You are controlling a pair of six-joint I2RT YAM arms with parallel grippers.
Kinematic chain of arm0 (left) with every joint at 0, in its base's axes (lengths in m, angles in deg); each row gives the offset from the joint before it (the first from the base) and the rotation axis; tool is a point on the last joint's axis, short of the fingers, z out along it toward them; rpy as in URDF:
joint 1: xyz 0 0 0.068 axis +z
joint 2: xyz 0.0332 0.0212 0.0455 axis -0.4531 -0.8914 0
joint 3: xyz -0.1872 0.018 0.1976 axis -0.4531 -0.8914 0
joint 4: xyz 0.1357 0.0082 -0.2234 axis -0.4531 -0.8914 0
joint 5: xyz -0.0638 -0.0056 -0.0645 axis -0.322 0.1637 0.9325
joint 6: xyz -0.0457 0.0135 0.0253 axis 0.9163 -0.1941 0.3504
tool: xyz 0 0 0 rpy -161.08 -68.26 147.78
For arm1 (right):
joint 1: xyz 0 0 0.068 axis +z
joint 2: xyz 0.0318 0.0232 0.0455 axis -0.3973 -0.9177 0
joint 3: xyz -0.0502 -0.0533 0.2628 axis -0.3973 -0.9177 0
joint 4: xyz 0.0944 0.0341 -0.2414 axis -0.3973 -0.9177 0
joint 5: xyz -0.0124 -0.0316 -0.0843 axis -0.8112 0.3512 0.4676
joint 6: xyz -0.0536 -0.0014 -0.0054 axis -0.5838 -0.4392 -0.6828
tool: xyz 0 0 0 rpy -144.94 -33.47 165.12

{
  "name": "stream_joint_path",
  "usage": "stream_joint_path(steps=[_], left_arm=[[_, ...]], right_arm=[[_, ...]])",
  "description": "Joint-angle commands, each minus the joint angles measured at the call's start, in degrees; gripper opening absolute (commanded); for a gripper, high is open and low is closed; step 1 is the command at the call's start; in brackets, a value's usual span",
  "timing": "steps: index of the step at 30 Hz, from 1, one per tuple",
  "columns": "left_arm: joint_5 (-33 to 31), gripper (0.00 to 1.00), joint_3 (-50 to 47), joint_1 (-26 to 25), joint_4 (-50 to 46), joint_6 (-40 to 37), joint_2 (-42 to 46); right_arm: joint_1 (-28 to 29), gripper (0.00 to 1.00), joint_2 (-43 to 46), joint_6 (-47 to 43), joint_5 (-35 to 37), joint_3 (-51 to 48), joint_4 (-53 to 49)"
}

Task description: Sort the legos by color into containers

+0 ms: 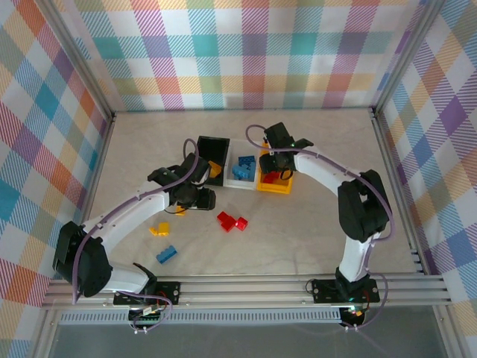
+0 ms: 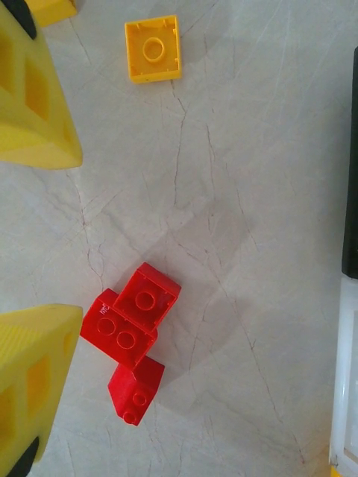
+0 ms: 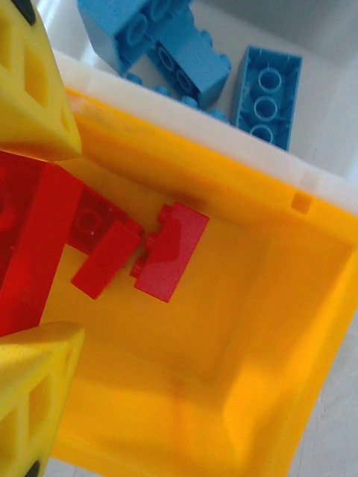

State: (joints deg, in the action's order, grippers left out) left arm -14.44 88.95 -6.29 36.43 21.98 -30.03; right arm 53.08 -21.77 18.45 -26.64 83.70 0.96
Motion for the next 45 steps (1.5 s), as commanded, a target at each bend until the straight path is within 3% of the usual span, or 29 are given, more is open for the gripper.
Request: stream_joint_path(steps=[1,10,18,29,36,45], left_arm=[[0.6,0.52,-1.0,-0.3,-0.4,0.4,1.2],[1.1,0.55,-0.4,-0.3,0.1,0.3,-0.2],[1.1,0.58,-0.4,-0.2,1.4,1.3,0.3],[2.7,0.63,-1.7,-0.2,6.4,4.7,1.8],[0.6,0.65,-3.5,-0.2,7.1,6.0,5.1],[-1.0,0.68,-4.9,0.1,7.5,7.4,7.9]], right_arm=[[-0.9,0.62,-1.1,-1.7,-1.5,2.7,0.6],[-2.4,0.66,0.8,-2.3,-3.5,2.6,0.6],[-1.9,0.67,13.2,0.0,-10.8,-3.2,-0.1],[6.3,0.73,26.4,3.4,-18.8,-17.2,-2.6],[13.8,0.78,24.8,4.7,-15.8,-22.5,-3.1],[18.8,0.82,17.5,5.5,-13.9,-22.0,-1.5]])
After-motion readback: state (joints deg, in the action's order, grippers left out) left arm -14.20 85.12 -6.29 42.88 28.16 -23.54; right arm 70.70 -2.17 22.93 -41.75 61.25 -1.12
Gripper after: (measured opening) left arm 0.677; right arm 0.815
